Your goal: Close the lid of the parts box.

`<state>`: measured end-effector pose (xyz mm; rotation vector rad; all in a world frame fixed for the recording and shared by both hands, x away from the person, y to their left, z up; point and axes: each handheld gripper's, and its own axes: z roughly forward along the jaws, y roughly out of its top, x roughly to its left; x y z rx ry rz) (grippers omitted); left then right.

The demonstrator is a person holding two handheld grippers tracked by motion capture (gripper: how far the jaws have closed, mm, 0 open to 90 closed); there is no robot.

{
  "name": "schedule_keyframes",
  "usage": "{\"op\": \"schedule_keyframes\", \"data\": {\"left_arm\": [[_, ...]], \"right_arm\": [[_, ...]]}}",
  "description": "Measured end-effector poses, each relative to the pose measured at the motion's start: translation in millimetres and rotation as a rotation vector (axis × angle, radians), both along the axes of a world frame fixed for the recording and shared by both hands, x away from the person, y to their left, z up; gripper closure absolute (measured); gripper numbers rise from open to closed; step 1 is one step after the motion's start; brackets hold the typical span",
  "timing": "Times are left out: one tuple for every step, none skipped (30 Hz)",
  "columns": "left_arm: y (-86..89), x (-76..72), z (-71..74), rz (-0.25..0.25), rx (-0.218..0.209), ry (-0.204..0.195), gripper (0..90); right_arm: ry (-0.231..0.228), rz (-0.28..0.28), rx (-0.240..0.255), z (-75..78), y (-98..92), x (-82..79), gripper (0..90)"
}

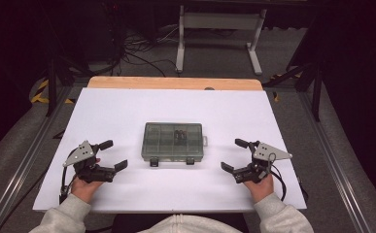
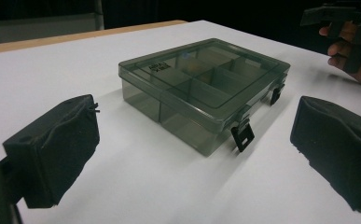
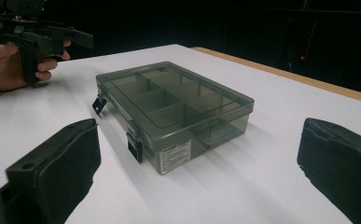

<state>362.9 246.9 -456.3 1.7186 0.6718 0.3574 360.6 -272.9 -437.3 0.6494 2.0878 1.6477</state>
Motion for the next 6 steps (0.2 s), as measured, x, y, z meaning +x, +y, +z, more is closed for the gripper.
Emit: {"op": "schedule_keyframes", "data": {"left_arm": [[-0.2, -0.2, 0.2, 0.002, 0.0, -0.007, 1.7], [-0.2, -0.5, 0.5, 0.004, 0.003, -0.009, 1.8], [-0.1, -0.6, 0.6, 0.004, 0.001, -0.008, 1.7], [-0.4, -0.4, 0.4, 0.005, 0.002, -0.007, 1.7], [-0.9, -0.3, 0.0, 0.009, 0.004, -0.007, 1.2], [-1.0, -0.5, 0.1, 0.008, 0.008, -0.004, 0.9]], "right_arm": [[0.002, 0.0, 0.002, -0.1, 0.0, 0.0, 0.0], [0.002, -0.001, 0.001, -0.1, 0.0, 0.1, 0.0], [0.001, -0.001, 0.0, 0.0, -0.1, 0.1, 0.0], [0.001, -0.001, 0.001, 0.1, -0.1, 0.0, 0.0], [0.002, 0.0, 0.001, 0.1, -0.2, 0.1, 0.0], [0.004, 0.0, 0.001, 0.1, -0.1, 0.2, 0.0]]}}
